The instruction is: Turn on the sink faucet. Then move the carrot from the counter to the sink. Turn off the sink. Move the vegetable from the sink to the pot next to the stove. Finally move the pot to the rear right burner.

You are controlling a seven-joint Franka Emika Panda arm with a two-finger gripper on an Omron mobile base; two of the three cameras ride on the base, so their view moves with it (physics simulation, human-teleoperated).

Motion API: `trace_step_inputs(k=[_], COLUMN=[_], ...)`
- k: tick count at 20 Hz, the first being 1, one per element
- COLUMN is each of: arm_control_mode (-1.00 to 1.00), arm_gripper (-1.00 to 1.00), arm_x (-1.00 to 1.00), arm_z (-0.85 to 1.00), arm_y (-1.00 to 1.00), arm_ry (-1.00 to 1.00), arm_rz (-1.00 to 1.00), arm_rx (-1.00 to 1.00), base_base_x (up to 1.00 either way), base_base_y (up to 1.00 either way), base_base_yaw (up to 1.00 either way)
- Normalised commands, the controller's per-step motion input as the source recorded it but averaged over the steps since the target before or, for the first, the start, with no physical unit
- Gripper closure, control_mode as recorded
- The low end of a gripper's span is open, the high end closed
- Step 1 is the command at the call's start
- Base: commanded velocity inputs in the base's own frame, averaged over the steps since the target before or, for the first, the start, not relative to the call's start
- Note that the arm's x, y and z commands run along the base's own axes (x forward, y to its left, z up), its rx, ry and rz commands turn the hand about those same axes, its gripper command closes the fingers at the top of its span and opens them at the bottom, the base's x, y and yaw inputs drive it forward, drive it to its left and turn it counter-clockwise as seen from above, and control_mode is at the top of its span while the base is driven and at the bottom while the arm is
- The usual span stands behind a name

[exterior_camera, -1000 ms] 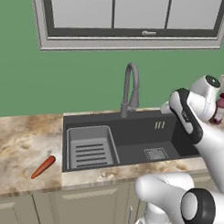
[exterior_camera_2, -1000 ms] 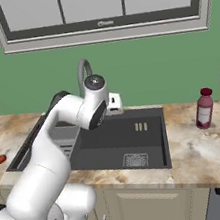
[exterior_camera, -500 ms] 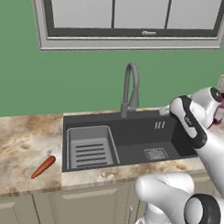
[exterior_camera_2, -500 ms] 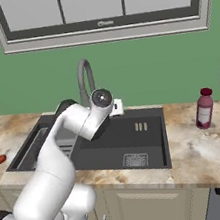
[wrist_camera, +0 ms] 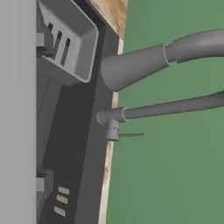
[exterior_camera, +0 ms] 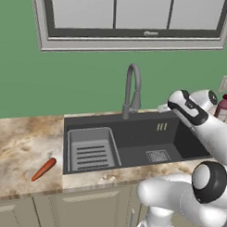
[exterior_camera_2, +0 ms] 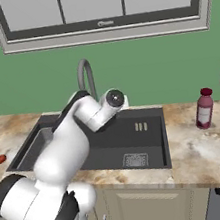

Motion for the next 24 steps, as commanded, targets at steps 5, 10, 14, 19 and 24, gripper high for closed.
trace_step_inputs(k=[5,10,14,19,24], arm_control_mode=[-1.00,-1.00,-1.00,-1.00,-1.00], arm_gripper=[-1.00,-1.00,-1.00,-1.00,-1.00], arm_x=[0.21,0.02,0.24,0.38,0.22], arm_z=[-0.07,-0.02,0.00,-0.01,-0.03], arm_y=[-0.11,0.00,-0.04,-0.06,-0.01], arm_ry=[-0.09,0.00,-0.02,-0.04,-0.01], arm_rz=[0.11,0.01,0.10,0.16,0.10], arm_rx=[0.01,0.00,0.00,0.02,0.00], base_base_x=[0.00,0.00,0.00,0.00,0.00], base_base_y=[0.00,0.00,0.00,0.00,0.00], base_base_yaw=[0.00,0.00,0.00,0.00,0.00])
